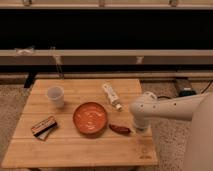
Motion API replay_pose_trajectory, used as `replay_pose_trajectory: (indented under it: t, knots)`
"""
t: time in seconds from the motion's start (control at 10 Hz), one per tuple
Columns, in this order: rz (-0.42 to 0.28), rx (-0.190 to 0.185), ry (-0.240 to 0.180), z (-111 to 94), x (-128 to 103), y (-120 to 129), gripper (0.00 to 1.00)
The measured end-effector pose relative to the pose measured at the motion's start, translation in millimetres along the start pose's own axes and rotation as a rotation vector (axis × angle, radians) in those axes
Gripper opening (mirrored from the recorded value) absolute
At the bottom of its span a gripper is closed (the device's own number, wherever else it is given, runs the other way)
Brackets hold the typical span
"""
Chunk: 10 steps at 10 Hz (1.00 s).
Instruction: Drag the pepper across the table
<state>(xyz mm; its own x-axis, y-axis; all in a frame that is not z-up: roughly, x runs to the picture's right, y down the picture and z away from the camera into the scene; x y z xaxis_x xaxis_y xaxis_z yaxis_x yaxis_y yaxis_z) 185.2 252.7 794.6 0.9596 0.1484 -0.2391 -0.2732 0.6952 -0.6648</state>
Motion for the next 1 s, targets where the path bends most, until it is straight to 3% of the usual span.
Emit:
replay_pose_trajectory:
  t: [0.1, 0.2, 1.0]
  knots:
    - [-0.004, 0.008, -0.001, -2, -2, -3, 0.78]
    - [-0.007, 0.013, -0.002, -3, -4, -5, 0.8]
    - [-0.032, 0.025, -0.028, -15, -26, -15, 0.8]
